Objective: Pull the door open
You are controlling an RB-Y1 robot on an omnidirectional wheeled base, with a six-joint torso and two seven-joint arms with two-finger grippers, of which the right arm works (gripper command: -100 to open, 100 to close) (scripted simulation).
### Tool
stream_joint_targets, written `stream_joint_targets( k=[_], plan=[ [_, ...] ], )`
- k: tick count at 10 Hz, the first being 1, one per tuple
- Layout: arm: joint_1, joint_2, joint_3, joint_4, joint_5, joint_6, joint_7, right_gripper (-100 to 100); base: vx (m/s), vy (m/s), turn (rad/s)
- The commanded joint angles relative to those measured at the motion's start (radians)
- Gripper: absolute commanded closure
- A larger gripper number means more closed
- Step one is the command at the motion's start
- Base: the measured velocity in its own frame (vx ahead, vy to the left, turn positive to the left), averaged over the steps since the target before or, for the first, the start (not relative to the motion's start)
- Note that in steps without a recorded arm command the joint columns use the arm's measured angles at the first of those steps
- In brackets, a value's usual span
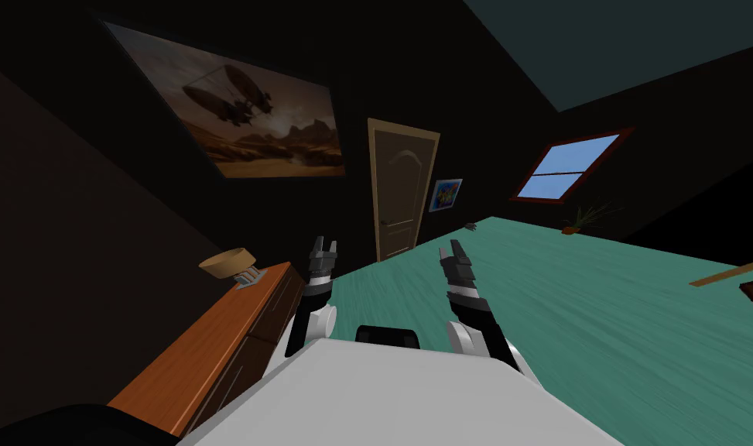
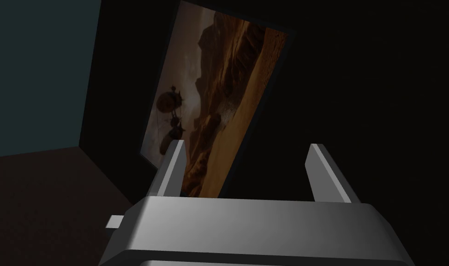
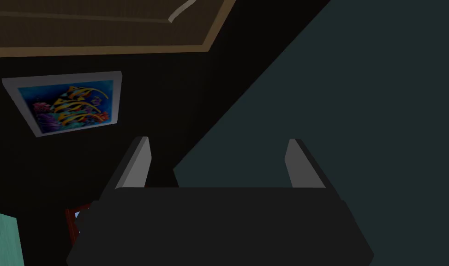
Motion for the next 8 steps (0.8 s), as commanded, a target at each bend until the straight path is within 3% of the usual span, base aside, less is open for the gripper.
stream_joint_targets(
  k=[1, 8],
  plan=[
    [-0.011, -0.014, -0.002, 0.031, -0.004, -0.007, -0.007, -100, 0.057, -0.009, 0.111],
    [-0.061, -0.068, -0.008, 0.165, -0.019, -0.040, -0.037, -100, 0.096, 0.004, 0.069]
  ],
)
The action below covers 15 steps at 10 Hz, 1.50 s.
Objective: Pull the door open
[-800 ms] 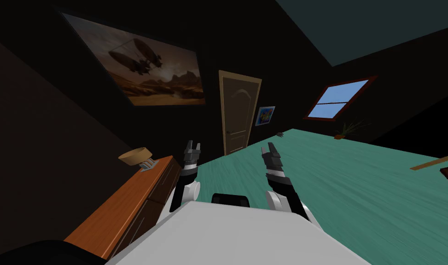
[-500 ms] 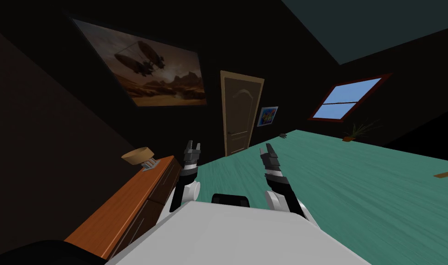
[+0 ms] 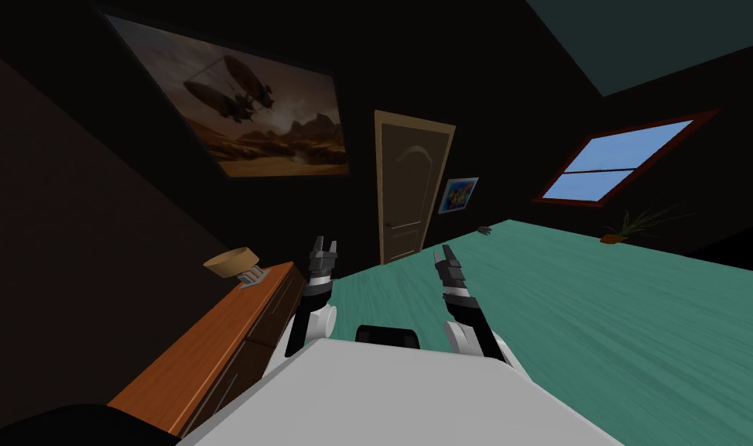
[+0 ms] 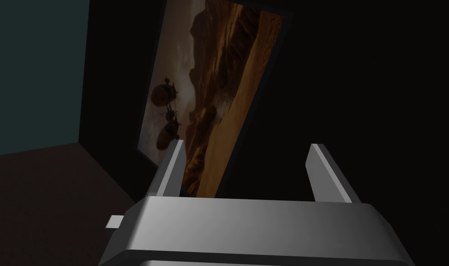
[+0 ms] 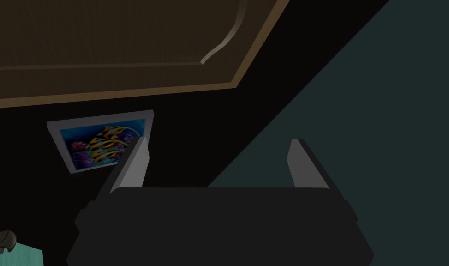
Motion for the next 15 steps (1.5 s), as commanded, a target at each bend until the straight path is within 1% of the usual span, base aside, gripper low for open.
stream_joint_targets(
  k=[1, 7, 15],
  plan=[
    [-0.012, -0.011, 0.002, 0.032, -0.003, -0.005, -0.007, -100, 0.101, 0.009, 0.112],
    [-0.069, -0.069, -0.006, 0.188, -0.021, -0.043, -0.042, -100, 0.096, -0.005, 0.098],
    [-0.161, -0.154, -0.019, 0.434, -0.050, -0.103, -0.097, -100, 0.099, -0.010, 0.119]
  ],
)
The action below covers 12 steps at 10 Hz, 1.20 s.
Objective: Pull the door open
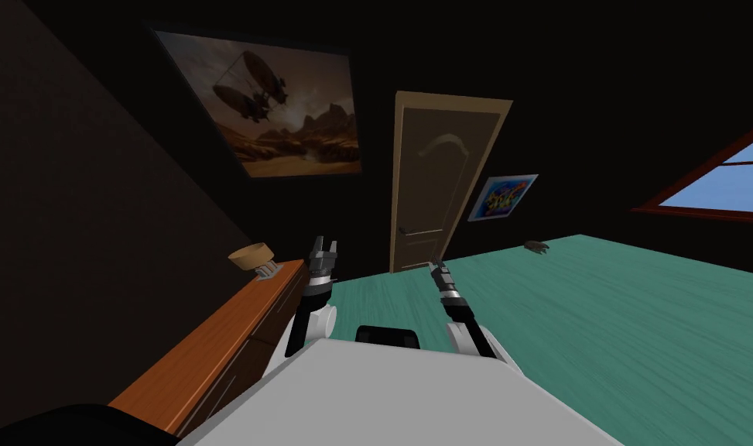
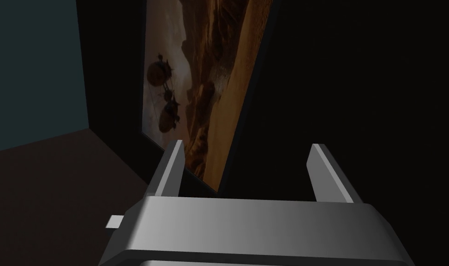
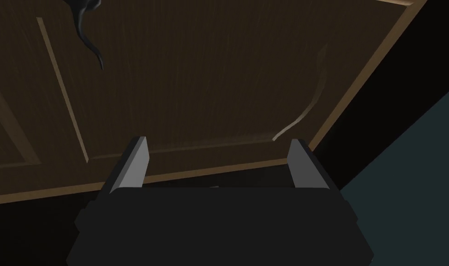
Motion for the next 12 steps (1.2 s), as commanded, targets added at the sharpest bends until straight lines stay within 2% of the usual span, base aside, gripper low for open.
stream_joint_targets(
  k=[1, 2, 6, 7, 12],
  plan=[
    [-0.019, -0.018, -0.002, 0.050, -0.006, -0.013, -0.013, -100, 0.103, -0.011, 0.103],
    [-0.019, -0.018, -0.002, 0.054, -0.006, -0.013, -0.013, -100, 0.059, -0.009, 0.050],
    [-0.067, -0.061, -0.009, 0.178, -0.022, -0.044, -0.042, -100, 0.080, -0.013, 0.112],
    [-0.067, -0.061, -0.009, 0.184, -0.022, -0.044, -0.042, -100, 0.067, -0.014, 0.051],
    [-0.125, -0.113, -0.017, 0.344, -0.040, -0.083, -0.077, -100, 0.086, -0.024, 0.119]
  ],
)
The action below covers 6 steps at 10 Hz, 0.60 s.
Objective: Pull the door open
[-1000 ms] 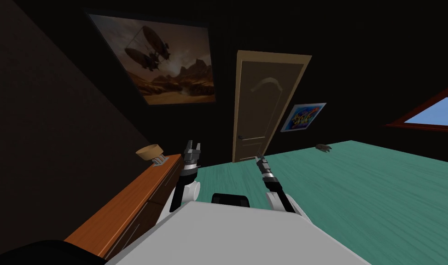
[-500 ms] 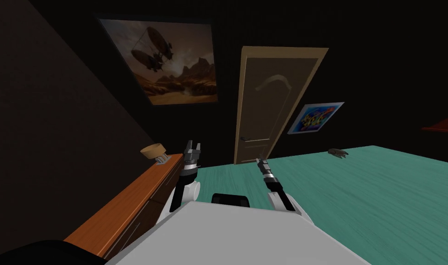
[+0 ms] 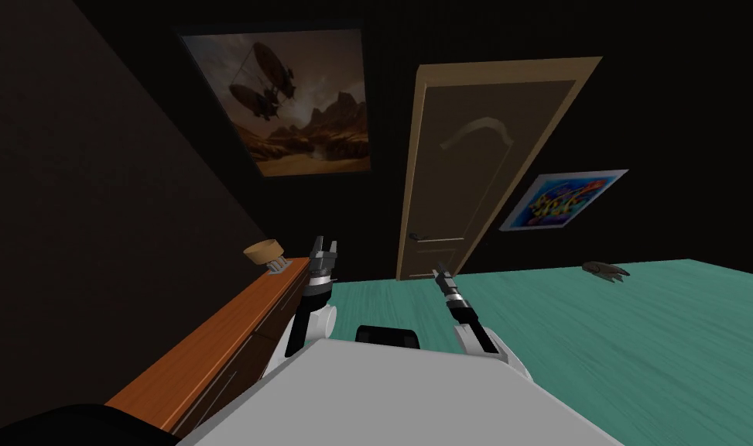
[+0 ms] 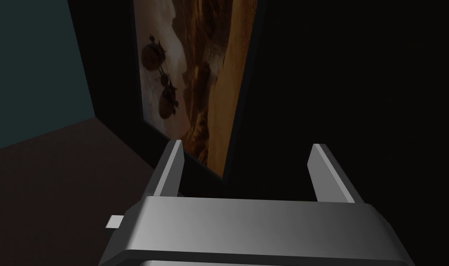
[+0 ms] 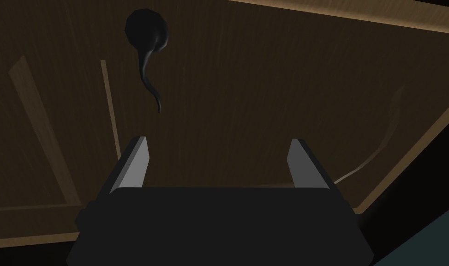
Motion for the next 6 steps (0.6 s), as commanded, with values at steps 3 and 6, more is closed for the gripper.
stream_joint_targets(
  k=[3, 6],
  plan=[
    [-0.038, -0.036, -0.006, 0.106, -0.013, -0.026, -0.026, -100, 0.095, -0.026, 0.107],
    [-0.069, -0.063, -0.010, 0.190, -0.023, -0.046, -0.045, -100, 0.085, -0.029, 0.109]
  ],
)
